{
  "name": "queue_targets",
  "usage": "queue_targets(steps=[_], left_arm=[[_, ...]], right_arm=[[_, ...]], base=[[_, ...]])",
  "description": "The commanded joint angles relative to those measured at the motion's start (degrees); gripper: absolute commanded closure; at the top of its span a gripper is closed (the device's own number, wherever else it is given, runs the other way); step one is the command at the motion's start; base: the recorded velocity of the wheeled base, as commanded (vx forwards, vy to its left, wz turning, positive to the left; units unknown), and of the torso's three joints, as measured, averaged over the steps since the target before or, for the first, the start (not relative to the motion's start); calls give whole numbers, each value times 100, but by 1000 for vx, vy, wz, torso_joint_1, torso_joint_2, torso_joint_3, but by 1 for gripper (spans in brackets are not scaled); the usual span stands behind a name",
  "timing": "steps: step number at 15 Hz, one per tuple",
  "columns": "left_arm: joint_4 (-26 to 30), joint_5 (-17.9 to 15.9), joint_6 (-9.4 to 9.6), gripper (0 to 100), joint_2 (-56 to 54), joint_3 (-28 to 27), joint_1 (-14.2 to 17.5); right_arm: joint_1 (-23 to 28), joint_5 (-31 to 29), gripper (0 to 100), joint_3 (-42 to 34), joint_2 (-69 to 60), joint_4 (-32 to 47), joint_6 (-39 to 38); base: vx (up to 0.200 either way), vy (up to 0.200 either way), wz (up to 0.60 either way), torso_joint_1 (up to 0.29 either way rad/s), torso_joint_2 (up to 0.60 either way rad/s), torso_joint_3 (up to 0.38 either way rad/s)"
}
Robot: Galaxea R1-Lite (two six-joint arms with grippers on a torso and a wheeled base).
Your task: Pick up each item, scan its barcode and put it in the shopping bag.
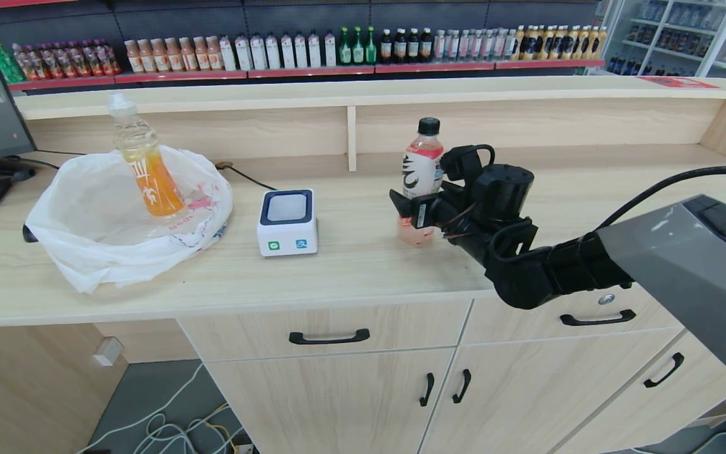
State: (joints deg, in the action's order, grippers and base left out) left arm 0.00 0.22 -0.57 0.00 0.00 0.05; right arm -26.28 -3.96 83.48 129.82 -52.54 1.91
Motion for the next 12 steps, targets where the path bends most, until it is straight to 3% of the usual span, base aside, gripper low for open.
queue_targets(steps=[1,5,6,12], left_arm=[[0,4,-4,0,0,0,4],[0,4,-4,0,0,0,4],[0,-4,-4,0,0,0,4],[0,-4,-4,0,0,0,4]], right_arm=[[0,-8,0,10,35,-11,2],[-8,-17,0,19,26,-19,2],[-8,-17,100,19,17,-19,2],[-8,-43,100,45,-27,-37,2]], base=[[0,0,0,0,0,0],[0,0,0,0,0,0],[0,0,0,0,0,0],[0,0,0,0,0,0]])
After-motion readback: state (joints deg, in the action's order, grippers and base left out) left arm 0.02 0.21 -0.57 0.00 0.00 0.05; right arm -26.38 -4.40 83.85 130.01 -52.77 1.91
